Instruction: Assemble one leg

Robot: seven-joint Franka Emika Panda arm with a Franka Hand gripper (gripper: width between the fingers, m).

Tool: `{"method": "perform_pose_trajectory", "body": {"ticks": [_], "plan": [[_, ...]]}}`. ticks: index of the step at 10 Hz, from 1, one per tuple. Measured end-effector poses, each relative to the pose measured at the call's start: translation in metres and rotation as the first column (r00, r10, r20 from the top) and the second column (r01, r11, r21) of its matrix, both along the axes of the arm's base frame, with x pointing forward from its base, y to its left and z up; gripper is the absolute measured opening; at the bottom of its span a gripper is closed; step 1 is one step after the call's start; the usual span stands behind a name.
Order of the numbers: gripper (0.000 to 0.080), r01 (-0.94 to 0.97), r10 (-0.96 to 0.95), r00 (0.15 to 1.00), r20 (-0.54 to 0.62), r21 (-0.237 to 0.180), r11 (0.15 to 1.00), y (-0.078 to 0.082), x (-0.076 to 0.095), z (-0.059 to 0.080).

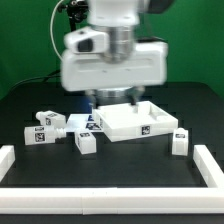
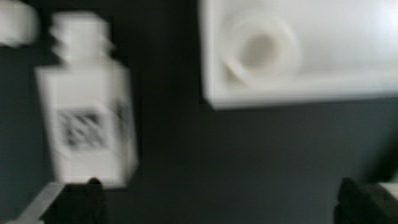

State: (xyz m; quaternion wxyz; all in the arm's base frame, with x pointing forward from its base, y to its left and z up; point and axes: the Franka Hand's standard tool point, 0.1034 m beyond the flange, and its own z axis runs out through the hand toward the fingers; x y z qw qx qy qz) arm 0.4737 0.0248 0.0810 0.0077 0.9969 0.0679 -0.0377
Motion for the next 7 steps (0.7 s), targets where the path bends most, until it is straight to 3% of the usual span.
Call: {"method": "perform_pose_trajectory", "body": {"ticks": [1, 2, 6, 7], "plan": [[0.0648, 0.021, -0.021, 1.0, 0.014, -0.005, 1.0, 0.025, 0.017, 0.0], [0.0648, 0.012, -0.012, 1.0, 0.011, -0.007, 1.0, 0.038, 0.018, -0.005], [0.0648, 0.013, -0.013, 1.0, 0.011, 0.002, 1.0, 0.036, 0.015, -0.008], [0.0648, 0.061, -0.061, 0.998, 0.011, 0.011, 0.998, 0.037, 0.0, -0.02]]}}
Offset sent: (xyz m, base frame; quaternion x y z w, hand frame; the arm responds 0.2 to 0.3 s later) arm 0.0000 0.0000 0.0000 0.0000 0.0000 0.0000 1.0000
